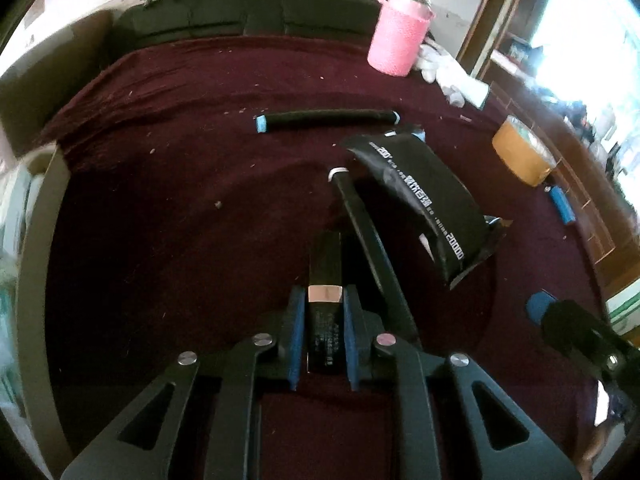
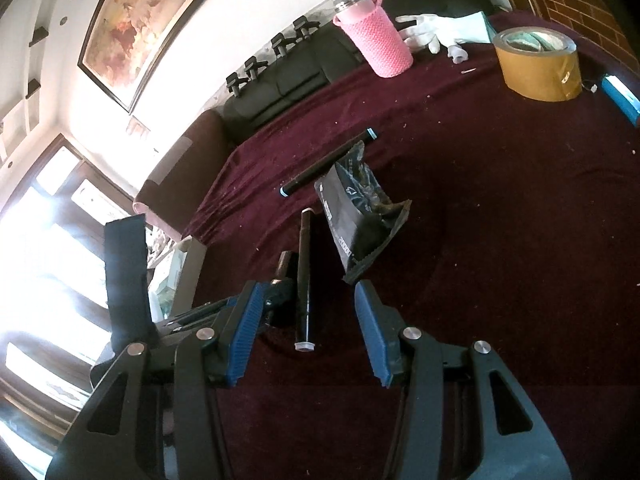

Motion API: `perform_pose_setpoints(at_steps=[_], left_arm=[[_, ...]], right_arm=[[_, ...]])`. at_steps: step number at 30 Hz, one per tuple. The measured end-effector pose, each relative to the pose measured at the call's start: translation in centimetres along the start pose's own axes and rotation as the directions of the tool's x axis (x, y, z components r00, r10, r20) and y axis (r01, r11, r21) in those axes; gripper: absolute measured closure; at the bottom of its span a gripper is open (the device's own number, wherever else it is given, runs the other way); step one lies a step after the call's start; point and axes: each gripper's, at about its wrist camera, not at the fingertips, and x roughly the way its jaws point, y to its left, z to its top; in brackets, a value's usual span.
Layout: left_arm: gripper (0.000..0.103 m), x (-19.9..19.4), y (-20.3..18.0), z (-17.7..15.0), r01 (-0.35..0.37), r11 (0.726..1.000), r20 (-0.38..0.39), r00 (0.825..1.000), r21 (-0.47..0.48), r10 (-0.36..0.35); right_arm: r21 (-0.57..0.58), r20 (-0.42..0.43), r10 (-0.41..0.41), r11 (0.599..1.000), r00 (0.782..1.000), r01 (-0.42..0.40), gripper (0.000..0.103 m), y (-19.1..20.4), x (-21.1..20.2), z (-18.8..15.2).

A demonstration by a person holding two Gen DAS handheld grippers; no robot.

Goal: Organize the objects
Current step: 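Grasp a tan-banded black marker with the left tool while the right tool grasps another black marker, then carry both markers into the cardboard box and open both tools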

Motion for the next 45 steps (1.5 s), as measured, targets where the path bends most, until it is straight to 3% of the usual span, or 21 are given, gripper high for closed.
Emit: perform_pose_setpoints(at_steps=[4,9,19,22,24,25,30,34,39,45], left_arm=[[0.089,-1.9,1.6,-2.4,-0.039,0.999,0.034,0.999,-0.002,0.039],[0.089,-2.8,3.5,-3.8,-0.001,0.999,0.083,0.997,-0.044,0.005],[0.089,-2.7,4.1,-3.6,0.047,0.998,0.093,0.995,-0.050,-0.043],[0.089,-2.7,4.1,-3.5,0.053,0.997,0.090,0.995,-0.051,-0.048],[0.089,-2.7,4.3,-3.5,0.062,0.996,0.088,0.995,-0.058,-0.057],[0.089,-2.7,4.3,-3.5,0.062,0.996,0.087,0.995,-0.056,-0.057],[0.089,-2.8,4.1,-3.6,0.056,0.997,0.091,0.995,-0.052,-0.051],[0.089,-2.9,3.9,-3.8,0.049,0.998,0.099,0.994,-0.045,-0.044],[0.089,-3.3,3.2,-4.1,0.018,1.000,0.127,0.992,-0.024,-0.014],[0.089,-3.9,2.8,-4.3,-0.021,1.000,0.166,0.986,-0.012,0.023]], right_arm=[[-0.032,-0.013,-0.014,0.999,1.000,0.013,0.056,0.4,0.5,-0.2],[-0.122,-0.046,-0.036,0.992,0.998,0.031,0.056,1.8,1.9,-1.0],[-0.283,-0.109,-0.223,0.941,0.969,0.185,0.060,5.7,7.6,-1.4],[-0.322,-0.121,-0.304,0.913,0.945,0.252,0.071,6.2,9.8,-0.9],[-0.370,-0.102,-0.370,0.876,0.923,0.310,0.088,6.7,10.7,-1.1],[-0.387,-0.096,-0.389,0.862,0.916,0.326,0.090,6.9,10.7,-1.3],[-0.317,-0.118,-0.324,0.908,0.939,0.274,0.090,5.8,8.2,-2.1],[-0.263,-0.085,-0.246,0.940,0.965,0.217,0.090,5.2,5.3,-3.0],[-0.238,-0.110,-0.178,0.960,0.978,0.148,0.090,4.8,5.7,-3.2],[-0.254,-0.077,-0.132,0.961,0.988,0.108,0.090,5.8,4.6,-2.9]])
